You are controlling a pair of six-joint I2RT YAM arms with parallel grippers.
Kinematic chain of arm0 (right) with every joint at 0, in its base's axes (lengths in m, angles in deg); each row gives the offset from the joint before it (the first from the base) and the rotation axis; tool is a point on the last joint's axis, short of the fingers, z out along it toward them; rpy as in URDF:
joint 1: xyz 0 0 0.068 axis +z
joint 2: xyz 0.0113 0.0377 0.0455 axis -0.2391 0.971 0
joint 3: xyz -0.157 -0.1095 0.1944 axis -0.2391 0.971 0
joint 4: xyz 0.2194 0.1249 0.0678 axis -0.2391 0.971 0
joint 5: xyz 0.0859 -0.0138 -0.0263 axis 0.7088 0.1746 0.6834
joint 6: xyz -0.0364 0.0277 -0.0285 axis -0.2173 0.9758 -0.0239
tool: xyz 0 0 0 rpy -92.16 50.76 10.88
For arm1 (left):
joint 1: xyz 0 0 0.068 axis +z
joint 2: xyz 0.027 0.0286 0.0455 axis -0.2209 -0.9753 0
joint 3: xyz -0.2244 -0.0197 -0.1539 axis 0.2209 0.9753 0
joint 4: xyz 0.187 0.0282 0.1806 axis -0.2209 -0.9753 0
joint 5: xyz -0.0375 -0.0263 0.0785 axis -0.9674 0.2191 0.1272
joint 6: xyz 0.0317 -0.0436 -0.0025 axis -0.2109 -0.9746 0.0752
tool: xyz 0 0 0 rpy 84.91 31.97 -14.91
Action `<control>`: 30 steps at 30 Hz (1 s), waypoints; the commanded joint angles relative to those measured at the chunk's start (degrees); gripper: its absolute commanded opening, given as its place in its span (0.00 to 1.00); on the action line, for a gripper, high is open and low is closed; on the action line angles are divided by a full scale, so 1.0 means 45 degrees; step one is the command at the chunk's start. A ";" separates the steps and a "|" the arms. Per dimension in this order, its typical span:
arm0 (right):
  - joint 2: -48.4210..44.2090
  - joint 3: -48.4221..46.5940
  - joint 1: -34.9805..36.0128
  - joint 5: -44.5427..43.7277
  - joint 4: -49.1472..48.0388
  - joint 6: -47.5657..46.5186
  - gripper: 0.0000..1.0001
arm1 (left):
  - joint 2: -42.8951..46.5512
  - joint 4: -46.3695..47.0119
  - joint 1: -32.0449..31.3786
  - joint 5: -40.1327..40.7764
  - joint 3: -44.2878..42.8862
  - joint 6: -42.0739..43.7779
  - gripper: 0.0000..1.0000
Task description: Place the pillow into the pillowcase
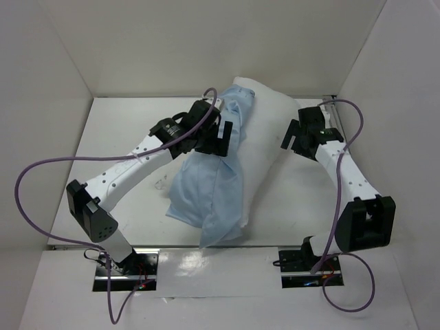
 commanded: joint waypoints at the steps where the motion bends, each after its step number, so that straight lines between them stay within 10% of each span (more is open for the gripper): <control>1: -0.1229 0.0427 -0.0326 0.2730 -0.0871 -0.0391 1.00 | -0.0359 0.0012 -0.0082 -0.0205 -0.0849 -0.0344 1.00; 9: -0.1658 0.1400 -0.0444 0.8137 -0.2020 0.0329 1.00 | -0.1961 0.0383 -0.0219 -0.0500 -0.1241 -0.0461 0.98; 12: -0.1777 0.2377 -0.0327 0.9293 -0.3426 0.1130 1.00 | -0.2372 0.0072 -0.0219 -0.0072 -0.1882 -0.0344 0.73; 13: -0.1777 0.2555 -0.0017 0.9492 -0.4029 0.1305 1.00 | -0.2373 -0.0084 -0.0045 0.0123 -0.2060 -0.0208 0.46; 17: -0.1192 0.3454 0.1096 0.9962 -0.5926 0.2320 1.00 | -0.1943 -0.0435 0.0794 -0.0322 -0.2783 0.0104 0.00; 20: -0.0431 0.3612 0.2034 0.9962 -0.6999 0.2653 1.00 | -0.1224 -0.0594 0.1693 -0.1198 -0.3232 0.0106 0.00; 22: 0.0076 0.3612 0.2309 0.9593 -0.7236 0.2811 0.86 | -0.0813 -0.0594 0.2374 -0.1786 -0.3350 0.0106 0.00; 25: 0.0079 0.3438 0.2310 0.8776 -0.7551 0.3143 0.05 | -0.0012 -0.0594 0.3234 -0.2277 -0.3467 0.0106 0.00; 30: -0.0058 0.0785 0.1218 0.6099 -0.5311 0.1742 0.00 | 0.1141 -0.0594 0.4759 -0.2415 -0.3585 0.0222 0.00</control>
